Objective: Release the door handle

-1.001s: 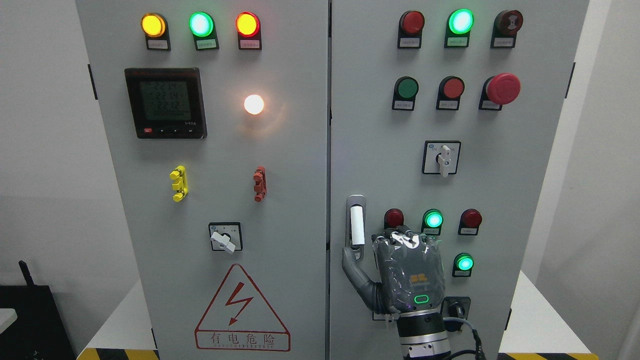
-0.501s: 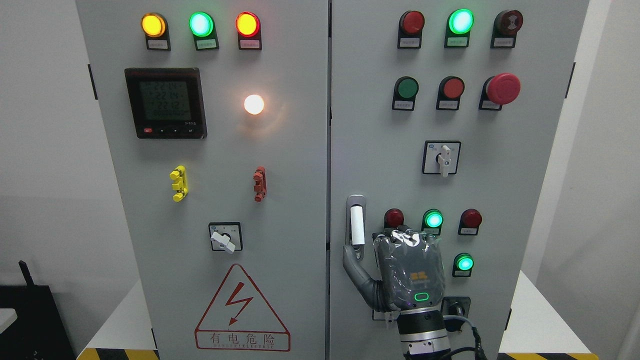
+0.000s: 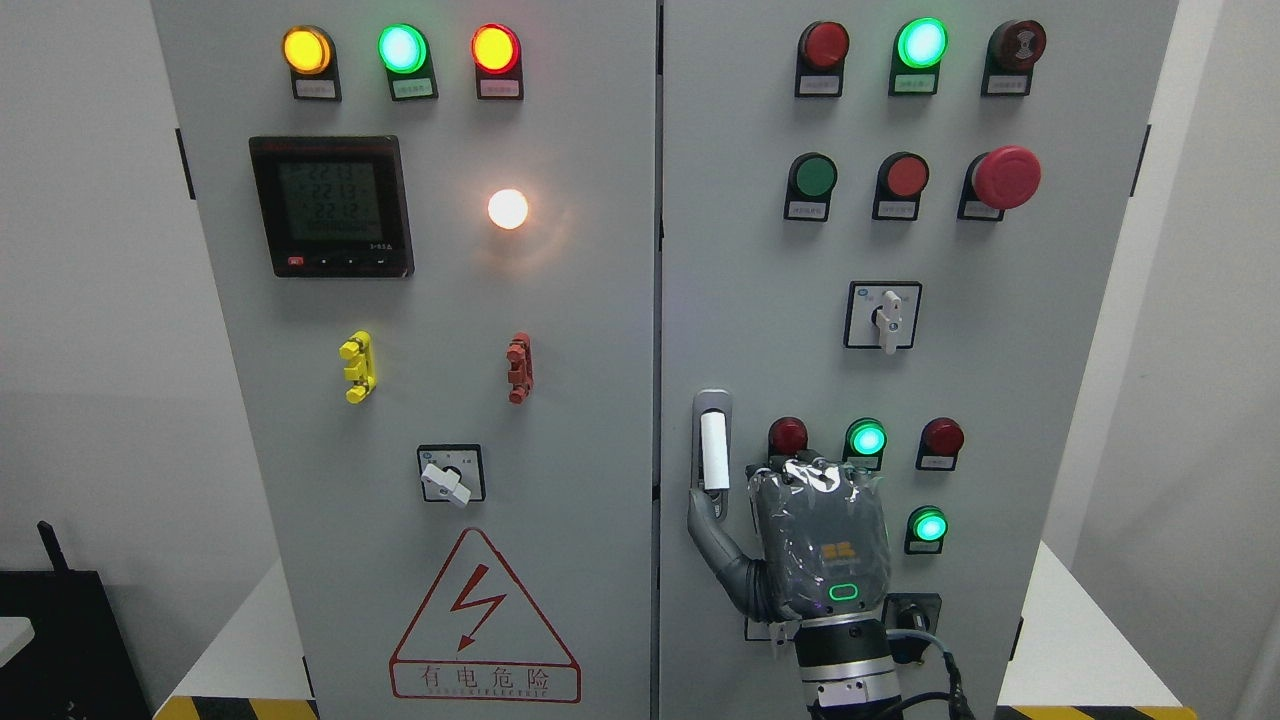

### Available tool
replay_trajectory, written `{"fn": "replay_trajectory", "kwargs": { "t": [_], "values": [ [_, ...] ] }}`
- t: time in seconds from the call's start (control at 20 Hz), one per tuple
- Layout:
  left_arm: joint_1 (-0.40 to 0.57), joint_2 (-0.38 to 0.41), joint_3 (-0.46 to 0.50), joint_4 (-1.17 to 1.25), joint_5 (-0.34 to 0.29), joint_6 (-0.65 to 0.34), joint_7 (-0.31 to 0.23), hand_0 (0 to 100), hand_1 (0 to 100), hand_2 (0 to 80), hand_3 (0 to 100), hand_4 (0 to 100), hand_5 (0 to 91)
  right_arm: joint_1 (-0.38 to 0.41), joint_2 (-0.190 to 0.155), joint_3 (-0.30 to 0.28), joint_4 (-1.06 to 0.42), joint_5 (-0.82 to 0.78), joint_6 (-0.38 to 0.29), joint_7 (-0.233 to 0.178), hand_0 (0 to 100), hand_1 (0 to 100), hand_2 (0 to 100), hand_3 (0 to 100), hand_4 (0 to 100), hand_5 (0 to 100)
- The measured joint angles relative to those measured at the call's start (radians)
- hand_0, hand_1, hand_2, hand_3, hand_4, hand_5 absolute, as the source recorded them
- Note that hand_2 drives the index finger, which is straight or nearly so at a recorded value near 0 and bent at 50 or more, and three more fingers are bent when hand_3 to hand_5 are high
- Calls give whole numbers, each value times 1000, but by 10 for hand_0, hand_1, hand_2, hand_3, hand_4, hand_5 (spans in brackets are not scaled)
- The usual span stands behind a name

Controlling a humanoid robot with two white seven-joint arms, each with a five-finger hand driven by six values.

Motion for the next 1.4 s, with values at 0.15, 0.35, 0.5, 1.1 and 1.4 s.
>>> {"fn": "replay_trajectory", "kwargs": {
  "t": [0.15, 0.35, 0.5, 1.1, 1.4],
  "values": [
    [0, 0, 0, 0, 0, 0, 0, 120, 389, 0, 0, 0, 0, 0, 0, 0, 1, 0, 4, 1, 447, 24, 950, 1000, 971, 961],
    [0, 0, 0, 0, 0, 0, 0, 120, 389, 0, 0, 0, 0, 0, 0, -1, 2, -1, 4, 5, 447, 28, 946, 1000, 972, 961],
    [0, 0, 0, 0, 0, 0, 0, 120, 389, 0, 0, 0, 0, 0, 0, -1, 3, -1, 4, 3, 450, 28, 945, 1000, 973, 961],
    [0, 0, 0, 0, 0, 0, 0, 120, 389, 0, 0, 0, 0, -3, 0, -1, 3, -1, 5, 1, 459, 30, 943, 1000, 974, 960],
    [0, 0, 0, 0, 0, 0, 0, 120, 389, 0, 0, 0, 0, -3, 0, -2, 3, -1, 10, 1, 465, 32, 943, 1000, 976, 961]
  ]
}}
